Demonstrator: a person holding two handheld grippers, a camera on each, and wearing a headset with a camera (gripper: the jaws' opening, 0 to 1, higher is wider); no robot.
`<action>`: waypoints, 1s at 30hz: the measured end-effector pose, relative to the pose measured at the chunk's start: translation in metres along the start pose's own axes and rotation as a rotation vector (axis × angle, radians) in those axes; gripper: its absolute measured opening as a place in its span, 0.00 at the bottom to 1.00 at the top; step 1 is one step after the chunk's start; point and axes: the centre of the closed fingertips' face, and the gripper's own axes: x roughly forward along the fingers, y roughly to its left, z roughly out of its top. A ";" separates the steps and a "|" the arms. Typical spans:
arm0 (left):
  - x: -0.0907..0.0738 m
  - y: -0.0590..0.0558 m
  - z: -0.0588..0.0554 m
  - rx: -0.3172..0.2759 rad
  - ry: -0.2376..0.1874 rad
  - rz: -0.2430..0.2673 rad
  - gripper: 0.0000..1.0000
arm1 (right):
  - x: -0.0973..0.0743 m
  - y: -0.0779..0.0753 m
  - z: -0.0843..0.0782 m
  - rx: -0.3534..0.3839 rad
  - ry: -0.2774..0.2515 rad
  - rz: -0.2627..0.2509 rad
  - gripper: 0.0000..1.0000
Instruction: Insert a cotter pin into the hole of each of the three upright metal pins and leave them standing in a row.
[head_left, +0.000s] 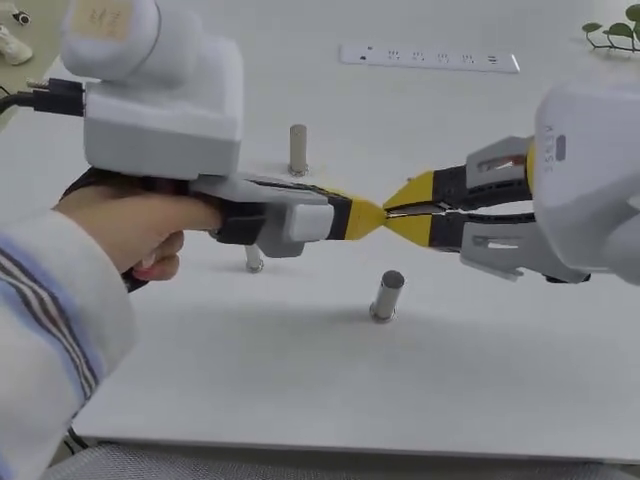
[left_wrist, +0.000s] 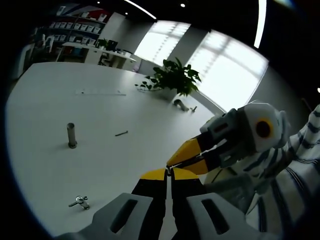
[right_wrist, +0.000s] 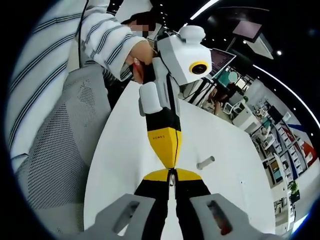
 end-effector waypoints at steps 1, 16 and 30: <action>0.000 0.000 0.000 -0.005 -0.004 0.001 0.00 | 0.001 -0.001 0.000 0.014 -0.001 -0.006 0.00; -0.010 0.003 -0.003 0.183 -0.006 0.008 0.00 | 0.004 0.007 -0.021 0.212 0.005 0.082 0.14; -0.013 -0.006 -0.006 0.544 -0.007 -0.054 0.00 | 0.000 0.016 -0.009 0.418 -0.118 0.204 0.09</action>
